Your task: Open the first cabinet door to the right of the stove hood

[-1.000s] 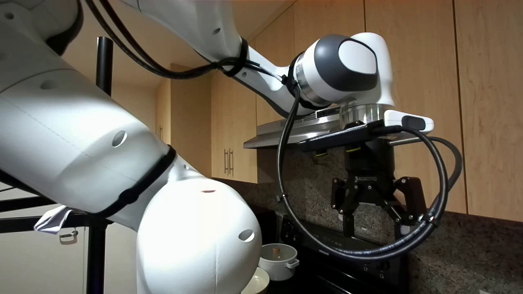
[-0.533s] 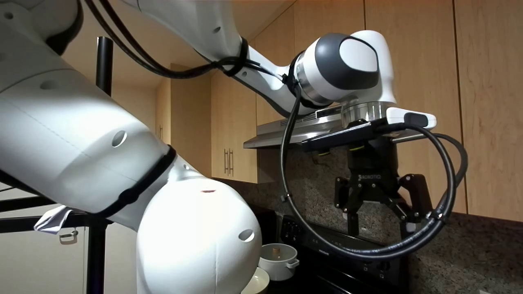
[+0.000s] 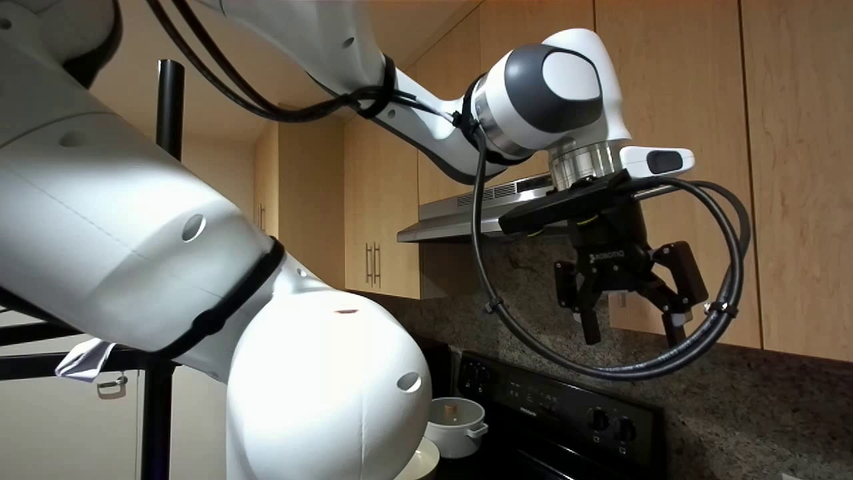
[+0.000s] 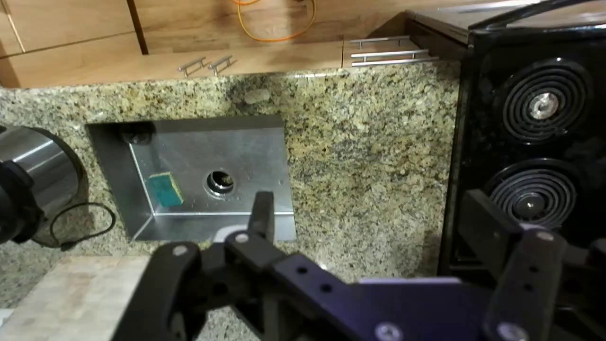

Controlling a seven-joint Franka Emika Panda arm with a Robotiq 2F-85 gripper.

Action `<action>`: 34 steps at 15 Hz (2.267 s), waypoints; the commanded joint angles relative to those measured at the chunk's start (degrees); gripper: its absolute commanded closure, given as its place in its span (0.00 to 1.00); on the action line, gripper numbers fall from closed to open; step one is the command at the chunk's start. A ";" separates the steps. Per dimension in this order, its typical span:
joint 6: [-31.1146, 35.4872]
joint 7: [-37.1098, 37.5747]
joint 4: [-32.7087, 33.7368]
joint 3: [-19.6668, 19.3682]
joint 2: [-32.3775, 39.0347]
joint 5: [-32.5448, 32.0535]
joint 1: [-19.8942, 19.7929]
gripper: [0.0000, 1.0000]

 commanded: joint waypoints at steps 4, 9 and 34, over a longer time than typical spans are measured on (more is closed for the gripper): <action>13.12 9.55 4.32 6.93 1.46 3.78 4.07 0.00; 18.70 13.00 4.60 9.45 2.22 4.65 3.93 0.00; 35.36 -36.11 19.19 -19.59 23.32 29.51 35.52 0.00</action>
